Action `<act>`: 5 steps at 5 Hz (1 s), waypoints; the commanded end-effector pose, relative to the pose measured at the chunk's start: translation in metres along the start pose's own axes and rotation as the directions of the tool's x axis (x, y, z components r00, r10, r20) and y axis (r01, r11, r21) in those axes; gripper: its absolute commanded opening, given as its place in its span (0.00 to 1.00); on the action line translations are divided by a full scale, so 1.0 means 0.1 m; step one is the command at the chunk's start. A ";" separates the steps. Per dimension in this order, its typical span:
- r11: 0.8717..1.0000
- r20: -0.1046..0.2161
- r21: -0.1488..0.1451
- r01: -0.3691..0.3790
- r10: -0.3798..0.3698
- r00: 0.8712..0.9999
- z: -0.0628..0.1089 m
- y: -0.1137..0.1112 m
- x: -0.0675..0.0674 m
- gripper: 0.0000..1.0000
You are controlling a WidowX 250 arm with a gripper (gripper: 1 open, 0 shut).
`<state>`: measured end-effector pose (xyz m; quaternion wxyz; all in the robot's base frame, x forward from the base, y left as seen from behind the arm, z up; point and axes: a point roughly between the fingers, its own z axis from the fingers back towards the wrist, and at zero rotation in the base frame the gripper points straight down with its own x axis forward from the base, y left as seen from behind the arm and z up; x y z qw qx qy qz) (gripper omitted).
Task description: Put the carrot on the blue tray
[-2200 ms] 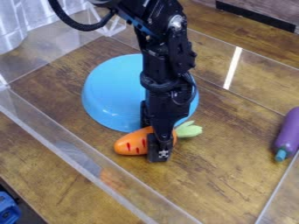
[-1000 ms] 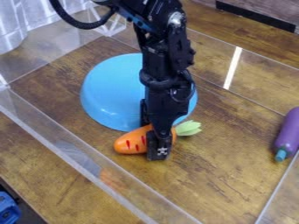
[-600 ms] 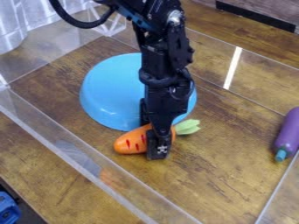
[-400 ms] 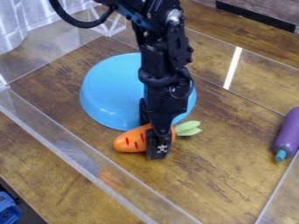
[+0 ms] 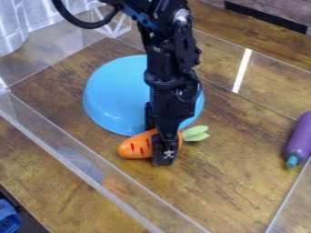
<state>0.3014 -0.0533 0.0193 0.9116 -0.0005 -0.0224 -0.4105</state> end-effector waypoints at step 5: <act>0.999 -0.008 -0.021 -0.042 0.042 0.999 0.02 0.09 -0.07 0.00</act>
